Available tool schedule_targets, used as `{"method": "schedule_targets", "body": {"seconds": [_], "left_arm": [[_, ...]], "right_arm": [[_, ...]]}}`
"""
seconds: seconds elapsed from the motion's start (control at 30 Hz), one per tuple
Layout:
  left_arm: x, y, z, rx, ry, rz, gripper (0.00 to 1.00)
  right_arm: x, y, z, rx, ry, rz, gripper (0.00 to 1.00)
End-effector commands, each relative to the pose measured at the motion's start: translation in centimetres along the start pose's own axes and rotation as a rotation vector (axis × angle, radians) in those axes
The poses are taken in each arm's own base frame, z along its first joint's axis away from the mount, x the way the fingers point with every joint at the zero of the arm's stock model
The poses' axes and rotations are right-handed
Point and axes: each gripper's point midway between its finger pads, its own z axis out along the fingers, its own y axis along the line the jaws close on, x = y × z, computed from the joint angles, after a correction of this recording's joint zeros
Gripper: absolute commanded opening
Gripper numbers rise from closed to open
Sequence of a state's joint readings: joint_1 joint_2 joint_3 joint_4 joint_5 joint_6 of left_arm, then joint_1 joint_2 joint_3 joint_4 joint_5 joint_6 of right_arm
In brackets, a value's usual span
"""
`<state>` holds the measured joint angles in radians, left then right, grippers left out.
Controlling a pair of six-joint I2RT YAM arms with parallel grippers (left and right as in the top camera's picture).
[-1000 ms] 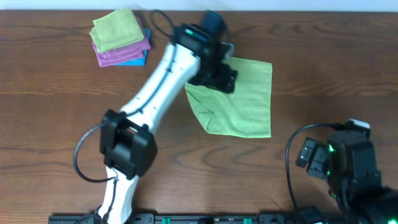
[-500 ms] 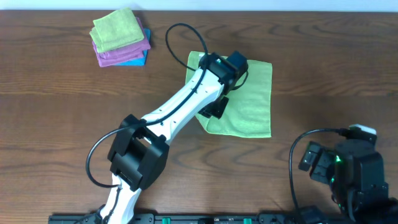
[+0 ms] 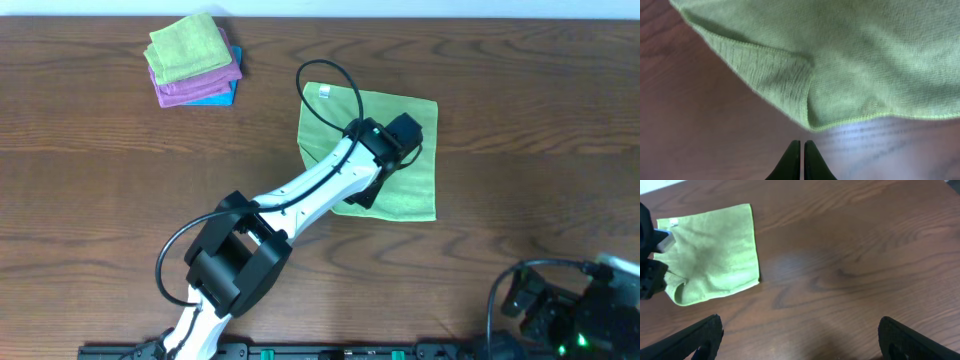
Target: Fold the cloth
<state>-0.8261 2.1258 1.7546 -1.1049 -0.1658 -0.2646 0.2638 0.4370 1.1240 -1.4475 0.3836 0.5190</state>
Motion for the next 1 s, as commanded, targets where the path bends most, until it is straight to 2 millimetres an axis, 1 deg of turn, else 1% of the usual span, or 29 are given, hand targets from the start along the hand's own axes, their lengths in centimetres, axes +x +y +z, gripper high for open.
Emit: {"method": "schedule_targets", "body": {"seconds": [0.0,0.27,0.57,0.8,0.97], "left_arm": [[-0.3,0.6,0.2,-0.017,-0.025,0.028,0.06],[-0.2,0.2,1.6,-0.014,-0.039,0.066,0.06],[-2.7,-0.8,2.3,0.019,-0.133,0.074,0.06],[-2.4,-1.1,5.3,-0.008,-0.089,0.112,0.06],[-2.4,-0.1,6.5,-0.077,-0.077,0.116,0.06]], "right_arm": [[0.0,-0.6,-0.5,0.007,-0.022,0.031,0.99],[0.2,-0.5,-0.5,-0.001,-0.016,0.031,0.99],[0.3,-0.3,-0.5,-0.007,-0.012,0.030,0.99],[0.3,-0.3,-0.5,-0.007,-0.012,0.030,0.99],[0.3,-0.3,-0.5,-0.007,-0.012,0.030,0.99]]}}
